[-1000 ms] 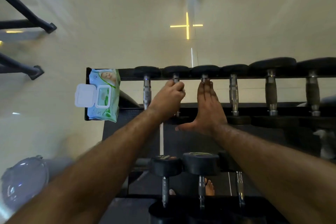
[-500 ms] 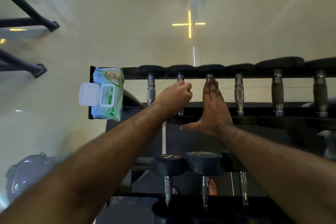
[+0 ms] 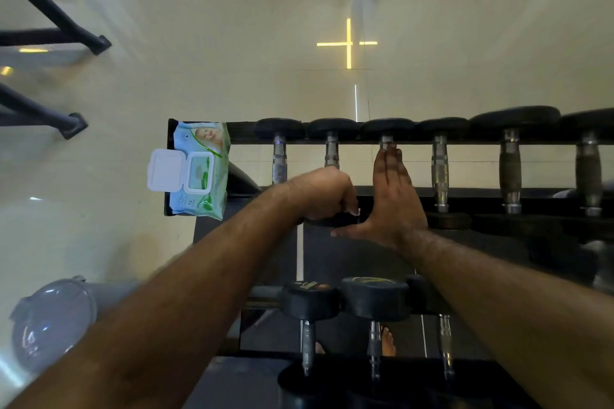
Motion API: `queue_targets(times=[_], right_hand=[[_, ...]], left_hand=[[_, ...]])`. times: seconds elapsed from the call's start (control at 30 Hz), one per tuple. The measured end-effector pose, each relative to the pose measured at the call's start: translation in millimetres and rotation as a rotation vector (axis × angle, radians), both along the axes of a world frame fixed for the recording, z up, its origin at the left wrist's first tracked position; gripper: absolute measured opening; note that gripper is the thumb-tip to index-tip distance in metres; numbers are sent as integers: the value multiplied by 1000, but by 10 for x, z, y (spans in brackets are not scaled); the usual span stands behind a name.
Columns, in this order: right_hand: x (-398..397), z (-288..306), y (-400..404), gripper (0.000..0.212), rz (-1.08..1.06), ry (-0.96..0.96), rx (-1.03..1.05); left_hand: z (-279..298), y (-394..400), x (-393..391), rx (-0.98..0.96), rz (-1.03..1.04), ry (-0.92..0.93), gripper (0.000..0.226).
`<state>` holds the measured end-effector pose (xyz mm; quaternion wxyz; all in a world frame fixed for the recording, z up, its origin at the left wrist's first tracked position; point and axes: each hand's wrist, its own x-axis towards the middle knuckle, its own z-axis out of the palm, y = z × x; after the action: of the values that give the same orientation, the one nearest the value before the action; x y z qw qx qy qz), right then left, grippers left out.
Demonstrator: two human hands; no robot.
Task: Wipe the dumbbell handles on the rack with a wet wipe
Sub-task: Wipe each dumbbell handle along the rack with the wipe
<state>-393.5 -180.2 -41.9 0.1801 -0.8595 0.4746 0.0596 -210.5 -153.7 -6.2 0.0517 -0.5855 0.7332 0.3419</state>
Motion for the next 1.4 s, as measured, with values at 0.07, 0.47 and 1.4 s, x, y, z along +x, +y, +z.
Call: queue_targets(times=[0.07,0.47,1.4], right_hand=[[1,-4,5,179,2,11,-10],[-18,-5,-6,171,11,6,-31],[-413,177,-139,161,144,197,69]], left_hand=[[142,24,240,6,-13,16,17],[-326,303,43,-488,785,206,22],[21,397,-160,-252,1198,752,14]])
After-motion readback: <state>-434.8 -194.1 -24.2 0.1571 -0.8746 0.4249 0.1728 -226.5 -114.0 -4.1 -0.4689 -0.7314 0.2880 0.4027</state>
